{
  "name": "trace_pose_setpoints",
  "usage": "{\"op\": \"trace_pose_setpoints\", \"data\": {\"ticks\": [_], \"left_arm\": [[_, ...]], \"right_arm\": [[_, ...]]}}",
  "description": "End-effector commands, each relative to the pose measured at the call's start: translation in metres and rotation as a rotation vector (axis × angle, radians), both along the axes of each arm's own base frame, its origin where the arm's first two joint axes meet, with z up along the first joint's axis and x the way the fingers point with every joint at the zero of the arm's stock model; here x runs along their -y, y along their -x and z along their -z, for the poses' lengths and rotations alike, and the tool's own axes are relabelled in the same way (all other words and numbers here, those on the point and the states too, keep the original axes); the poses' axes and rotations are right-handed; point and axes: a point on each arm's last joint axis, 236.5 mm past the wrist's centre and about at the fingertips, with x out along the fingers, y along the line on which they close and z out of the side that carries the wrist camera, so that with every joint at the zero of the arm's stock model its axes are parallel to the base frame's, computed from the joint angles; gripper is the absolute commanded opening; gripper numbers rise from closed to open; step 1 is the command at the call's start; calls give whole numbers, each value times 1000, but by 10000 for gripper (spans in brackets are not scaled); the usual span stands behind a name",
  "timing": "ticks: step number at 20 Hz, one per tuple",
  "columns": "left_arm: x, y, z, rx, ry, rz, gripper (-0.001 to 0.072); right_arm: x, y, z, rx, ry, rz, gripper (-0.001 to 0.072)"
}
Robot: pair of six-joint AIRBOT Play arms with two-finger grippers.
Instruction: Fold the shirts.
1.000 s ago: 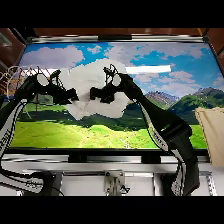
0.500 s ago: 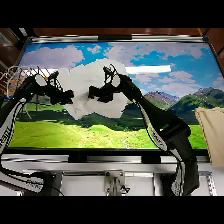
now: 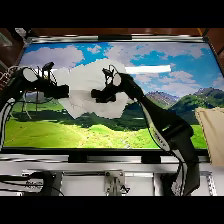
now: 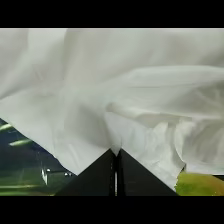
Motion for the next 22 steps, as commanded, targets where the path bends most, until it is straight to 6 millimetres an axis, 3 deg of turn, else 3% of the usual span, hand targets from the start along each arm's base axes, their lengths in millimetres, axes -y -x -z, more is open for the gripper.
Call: {"op": "trace_pose_setpoints", "data": {"ticks": [1,2,4,6,8,9,10,12,14,16,19,22], "left_arm": [[26,-11,-88,210,74,68,53],[50,-8,-128,295,141,132,53],[111,20,-221,491,282,308,53],[140,50,-286,643,286,408,52],[142,70,-322,709,277,406,53],[135,75,-327,709,261,383,53],[124,79,-324,684,224,357,53],[104,91,-297,569,133,349,53],[99,102,-263,432,90,375,53],[98,104,-223,312,62,391,53],[82,107,-142,114,-17,365,53],[74,141,-50,-123,-34,354,52]], "right_arm": [[72,-20,-64,201,136,-72,50],[83,-26,-101,295,111,-87,50],[107,-21,-175,461,90,-95,50],[125,1,-232,573,85,-114,50],[142,31,-275,651,101,-129,50],[152,46,-289,665,115,-135,51],[161,60,-295,663,138,-144,50],[175,88,-292,596,179,-173,50],[174,114,-262,453,226,-264,50],[167,127,-217,296,291,-318,51],[151,150,-126,80,396,-425,51],[156,161,-53,-12,522,-470,51]]}}
